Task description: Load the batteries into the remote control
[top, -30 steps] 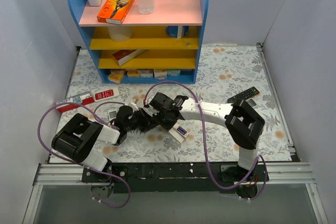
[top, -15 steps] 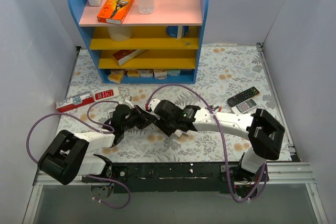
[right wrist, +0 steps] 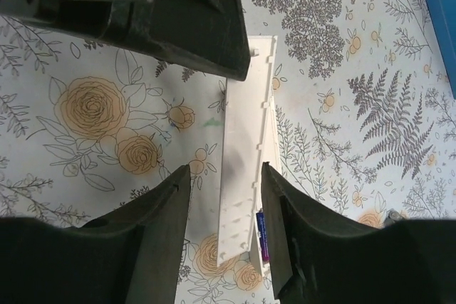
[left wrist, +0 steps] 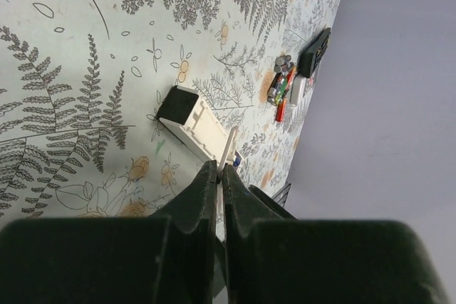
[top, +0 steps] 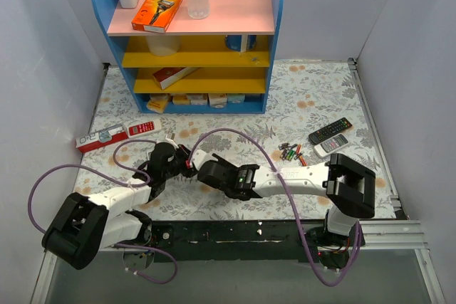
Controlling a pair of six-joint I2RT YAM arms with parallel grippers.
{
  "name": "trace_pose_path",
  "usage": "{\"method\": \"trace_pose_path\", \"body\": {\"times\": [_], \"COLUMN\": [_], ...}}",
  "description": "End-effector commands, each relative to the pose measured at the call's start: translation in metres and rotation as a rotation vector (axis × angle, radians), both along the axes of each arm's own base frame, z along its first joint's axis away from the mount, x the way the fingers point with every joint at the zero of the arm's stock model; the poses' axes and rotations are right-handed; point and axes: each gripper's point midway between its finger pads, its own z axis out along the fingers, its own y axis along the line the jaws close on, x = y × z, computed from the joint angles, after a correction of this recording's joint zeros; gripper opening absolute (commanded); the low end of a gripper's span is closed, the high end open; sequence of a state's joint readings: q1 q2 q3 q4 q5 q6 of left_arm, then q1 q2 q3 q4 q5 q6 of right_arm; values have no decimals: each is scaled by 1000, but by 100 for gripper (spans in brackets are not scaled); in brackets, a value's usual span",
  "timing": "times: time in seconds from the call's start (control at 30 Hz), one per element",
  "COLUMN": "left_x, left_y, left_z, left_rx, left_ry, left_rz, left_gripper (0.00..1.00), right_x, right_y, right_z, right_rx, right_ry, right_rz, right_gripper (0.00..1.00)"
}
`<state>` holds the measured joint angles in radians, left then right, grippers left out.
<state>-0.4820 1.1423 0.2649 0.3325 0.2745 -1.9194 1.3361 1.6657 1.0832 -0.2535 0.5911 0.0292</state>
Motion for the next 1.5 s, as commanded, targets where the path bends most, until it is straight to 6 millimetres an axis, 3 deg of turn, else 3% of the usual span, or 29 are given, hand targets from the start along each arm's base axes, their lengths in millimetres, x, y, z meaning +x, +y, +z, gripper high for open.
{"method": "trace_pose_path", "body": {"times": [0.0,0.2,0.27,0.3,0.4,0.47,0.5,0.53,0.63,0.67,0.8,0.83,0.93,1.13,1.3,1.47], "left_x": [1,-3,-5,-5,-7,-7,-7,-7,-5,-5,-6,-8,-18,-39,-49,-62], "left_y": [-2,-1,-1,-1,-1,0,0,1,7,10,26,29,36,28,11,4], "left_z": [19,25,25,25,27,29,32,34,47,50,77,99,125,153,158,167], "left_rx": [-24,-42,-45,-45,-45,-38,-38,-31,0,9,28,-6,-36,-58,-35,-78], "left_ry": [-29,-33,-33,-33,-44,-61,-80,-97,-192,-222,-425,-524,-704,-926,-1009,-1088], "left_rz": [7,2,0,0,-6,-14,-16,-21,-13,-7,34,50,57,-50,-202,-275], "left_gripper": [0,0,0,0,0,2,9,27,57,71,87,89,92,90,87,79], "right_x": [12,20,21,21,19,17,16,15,12,10,1,-2,-13,-38,-58,-62], "right_y": [7,0,-2,-2,0,3,2,2,3,4,7,9,10,10,6,1], "right_z": [4,-1,0,0,5,10,13,15,27,34,47,50,62,97,115,135], "right_rx": [-1,-41,-52,-52,-28,-6,-19,-11,24,47,144,177,295,521,623,707], "right_ry": [-113,-182,-196,-196,-185,-174,-180,-177,-160,-138,-31,0,131,323,429,433], "right_rz": [-56,-101,-104,-104,-88,-78,-56,-49,-19,-2,108,143,261,487,619,687], "right_gripper": [50,43,35,24,7,1,1,1,1,1,1,1,1,1,1,1]}}
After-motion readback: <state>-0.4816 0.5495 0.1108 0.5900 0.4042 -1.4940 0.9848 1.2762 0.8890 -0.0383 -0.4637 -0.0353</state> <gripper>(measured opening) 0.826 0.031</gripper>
